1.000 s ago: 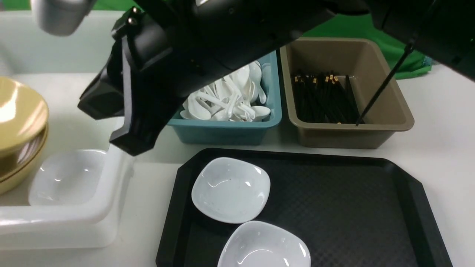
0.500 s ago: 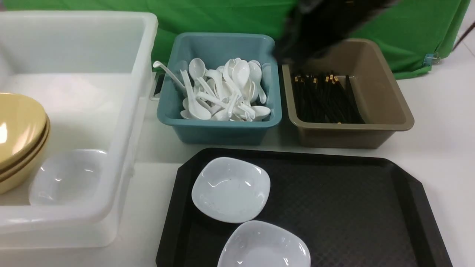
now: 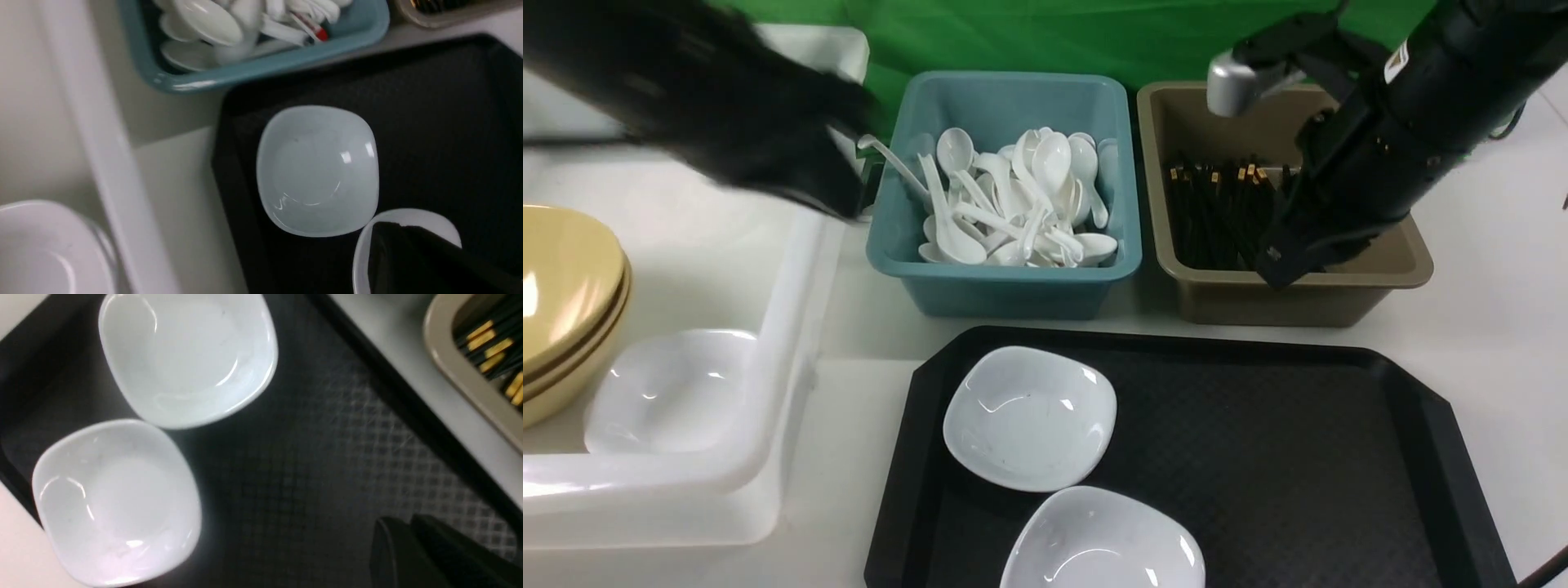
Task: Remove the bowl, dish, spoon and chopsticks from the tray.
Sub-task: Use the left arm to grab the plate
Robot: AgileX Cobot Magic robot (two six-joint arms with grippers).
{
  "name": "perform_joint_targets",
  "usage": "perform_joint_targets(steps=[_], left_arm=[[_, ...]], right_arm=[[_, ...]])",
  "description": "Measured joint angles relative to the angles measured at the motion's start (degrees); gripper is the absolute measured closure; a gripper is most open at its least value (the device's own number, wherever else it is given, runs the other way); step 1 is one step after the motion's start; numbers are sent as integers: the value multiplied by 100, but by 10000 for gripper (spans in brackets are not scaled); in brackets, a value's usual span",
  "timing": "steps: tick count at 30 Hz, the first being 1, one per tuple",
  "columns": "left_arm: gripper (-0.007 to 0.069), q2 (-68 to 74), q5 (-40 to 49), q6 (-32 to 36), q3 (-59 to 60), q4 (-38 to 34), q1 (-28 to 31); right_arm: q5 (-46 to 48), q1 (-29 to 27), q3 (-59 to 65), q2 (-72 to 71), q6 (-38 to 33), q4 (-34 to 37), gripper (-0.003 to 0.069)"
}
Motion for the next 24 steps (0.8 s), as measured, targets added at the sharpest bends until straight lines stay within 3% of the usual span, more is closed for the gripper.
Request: perform_joint_targets(steps=[2,4,13,16,24], left_arm=[[566,546,-180,-430,18,536,-644],[508,938,-287,-619,18,833,-938],[182,2384,-1339,-1332,46,1573,-1208],[143,2653,-1586,-1336,54,1634,-1208],[143,3040,-1969,-1292,54,1687,-1208]], right_arm=[[-7,-4,14,-169,0,37,616],[-7,-4,14,-333,-10,66,615],[-12,-7,132,-1456,-160,115,608],[-33,-7,240,-1747,-160,120,608],[-85,-10,330,-2023,-165,131,608]])
